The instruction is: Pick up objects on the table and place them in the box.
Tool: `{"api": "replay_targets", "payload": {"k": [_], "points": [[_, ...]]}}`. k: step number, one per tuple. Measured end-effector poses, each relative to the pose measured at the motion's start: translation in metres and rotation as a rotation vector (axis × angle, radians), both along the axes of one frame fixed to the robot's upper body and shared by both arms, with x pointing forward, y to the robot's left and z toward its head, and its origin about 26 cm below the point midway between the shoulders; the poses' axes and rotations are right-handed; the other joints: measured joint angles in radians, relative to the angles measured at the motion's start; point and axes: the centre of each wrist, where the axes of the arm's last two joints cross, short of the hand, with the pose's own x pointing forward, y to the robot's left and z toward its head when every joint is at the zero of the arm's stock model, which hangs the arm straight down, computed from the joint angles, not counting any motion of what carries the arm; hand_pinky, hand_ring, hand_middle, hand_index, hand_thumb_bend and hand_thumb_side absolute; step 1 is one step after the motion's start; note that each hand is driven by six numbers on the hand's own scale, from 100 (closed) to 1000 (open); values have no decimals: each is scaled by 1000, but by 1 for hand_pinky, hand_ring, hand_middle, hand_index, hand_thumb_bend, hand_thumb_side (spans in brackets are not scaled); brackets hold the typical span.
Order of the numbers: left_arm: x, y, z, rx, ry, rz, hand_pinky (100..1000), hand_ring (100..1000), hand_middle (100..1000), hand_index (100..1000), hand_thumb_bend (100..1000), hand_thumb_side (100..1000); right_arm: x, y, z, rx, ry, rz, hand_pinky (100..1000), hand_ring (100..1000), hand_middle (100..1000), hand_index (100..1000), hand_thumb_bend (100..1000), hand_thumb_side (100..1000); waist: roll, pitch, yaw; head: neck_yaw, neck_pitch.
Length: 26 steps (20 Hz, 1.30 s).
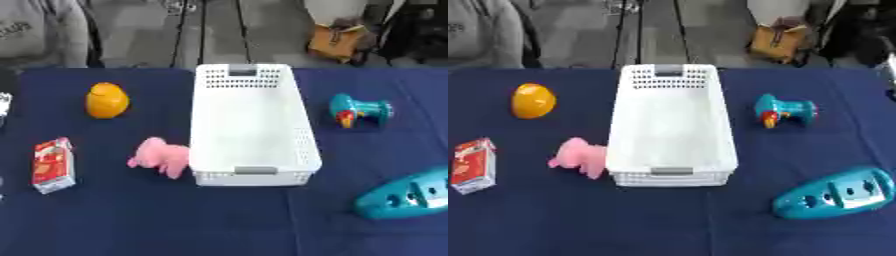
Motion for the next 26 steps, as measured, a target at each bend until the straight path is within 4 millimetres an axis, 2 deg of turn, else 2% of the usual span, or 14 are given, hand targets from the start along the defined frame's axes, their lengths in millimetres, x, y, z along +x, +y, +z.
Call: {"api": "replay_targets", "payload": {"k": [14,16,19,20,23,26], "points": [[0,0,0,-1,1,-1,352,551,695,815,611,701,0,0,0,3,0,2,524,513,607,808,478,577,-1,1,2,1,0],[1,0,1,-1,-2,-2,348,550,697,816,605,711,0,0,1,3,-3,3,523,511,606,808,478,574,2,20,1,-3,0],[2,-2,3,0,-8,-7,344,550,700,816,596,723,2,1,6,-1,-19,10,522,510,605,808,479,574,13,70,-8,-7,2],[2,-3,3,1,-7,-11,342,549,702,816,592,729,3,1,7,-5,-22,11,520,507,603,808,479,571,17,79,-10,-8,3],[4,-4,6,3,-13,-18,344,549,702,815,594,725,3,1,10,-9,-29,13,521,508,604,808,478,572,22,102,-14,-11,7],[7,-8,11,5,-27,-31,345,549,701,815,595,723,4,2,12,-10,-35,16,521,508,602,808,478,571,24,106,-15,-12,7]]}}
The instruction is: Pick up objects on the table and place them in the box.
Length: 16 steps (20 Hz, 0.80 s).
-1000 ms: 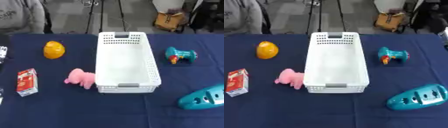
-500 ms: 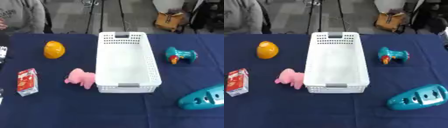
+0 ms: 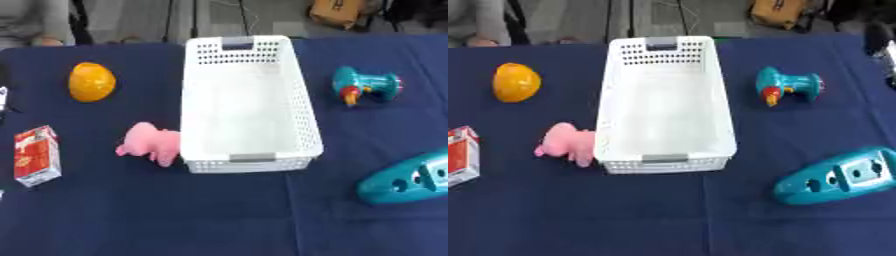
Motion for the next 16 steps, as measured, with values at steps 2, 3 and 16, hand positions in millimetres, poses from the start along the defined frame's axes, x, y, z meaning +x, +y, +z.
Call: {"api": "replay_targets", "payload": {"k": [2,3,16], "points": [[1,-1,2,3,-3,-8,346,550,701,810,595,722,0,0,1,0,-2,1,522,509,603,808,477,572,0,0,0,0,0],[1,-1,2,5,-1,-9,346,550,700,810,596,723,0,0,1,-1,-1,1,522,509,603,808,477,572,-1,-1,0,0,0],[-1,9,0,97,75,-16,346,551,701,813,583,733,0,0,0,-4,4,5,524,510,604,809,474,572,-3,-34,5,2,0]]}}
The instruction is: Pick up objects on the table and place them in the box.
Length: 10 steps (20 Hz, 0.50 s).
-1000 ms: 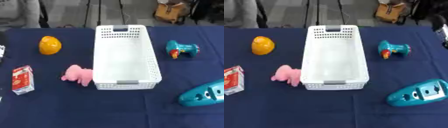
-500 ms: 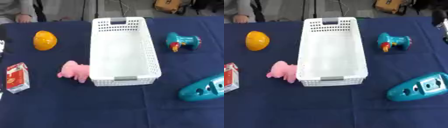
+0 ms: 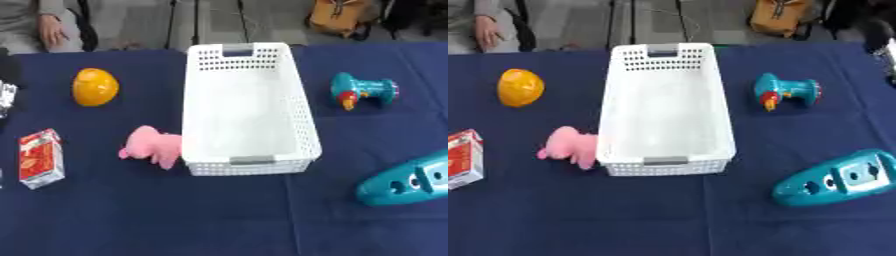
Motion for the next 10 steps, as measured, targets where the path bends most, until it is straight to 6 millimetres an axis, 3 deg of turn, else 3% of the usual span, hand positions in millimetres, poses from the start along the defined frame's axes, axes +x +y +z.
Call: {"api": "replay_targets", "payload": {"k": [10], "points": [[-6,18,1,213,124,24,372,570,710,824,605,745,-1,-1,-3,0,8,-2,525,511,605,810,472,572,6,-13,0,0,0]]}}
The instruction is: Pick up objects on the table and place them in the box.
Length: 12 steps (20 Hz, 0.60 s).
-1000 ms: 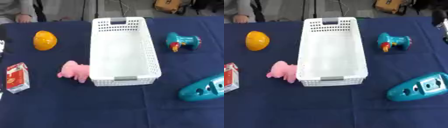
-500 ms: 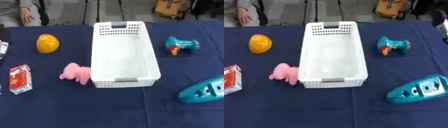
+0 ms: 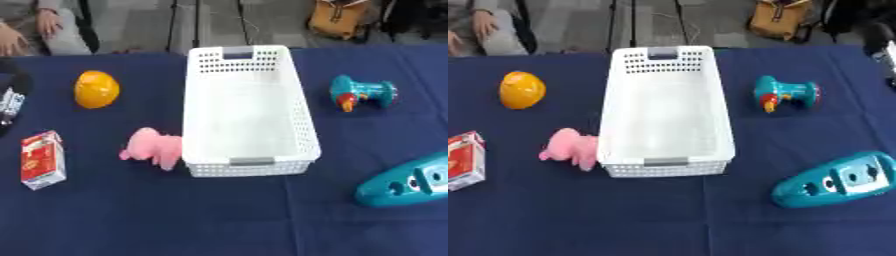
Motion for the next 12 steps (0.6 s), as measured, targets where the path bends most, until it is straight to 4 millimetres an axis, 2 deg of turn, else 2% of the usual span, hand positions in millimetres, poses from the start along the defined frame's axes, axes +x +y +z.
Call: {"api": "replay_targets", "payload": {"k": [1,2,3,6,7,8,10,12], "points": [[-1,3,0,44,31,6,421,613,733,834,668,775,0,0,0,0,1,0,525,511,605,810,471,571,0,-2,0,-1,0],[-1,6,0,94,71,15,435,621,738,835,694,776,0,0,0,0,1,0,525,511,605,810,471,571,1,-4,0,-4,0],[-1,8,0,148,120,27,466,639,749,834,767,771,0,0,-1,0,3,-1,525,511,605,810,471,571,0,-4,0,-8,0],[-1,9,0,291,253,77,475,645,752,834,812,767,-1,-1,-3,0,9,-3,525,511,605,810,470,571,0,-6,1,-20,0],[-1,9,1,327,288,96,442,630,743,830,866,740,-1,-1,-3,0,10,-4,525,511,605,811,470,571,0,-6,1,-22,0],[-1,9,2,357,320,115,442,630,743,830,866,740,-1,-1,-3,0,11,-4,525,511,605,811,470,571,0,-6,1,-26,0],[-1,8,2,396,377,151,428,624,740,829,892,723,-1,-1,-3,0,11,-3,525,511,605,811,468,572,0,-9,1,-31,0],[0,6,2,411,424,175,454,655,754,832,925,702,-1,-1,-3,-1,11,-1,526,511,605,811,468,572,0,-9,1,-34,0]]}}
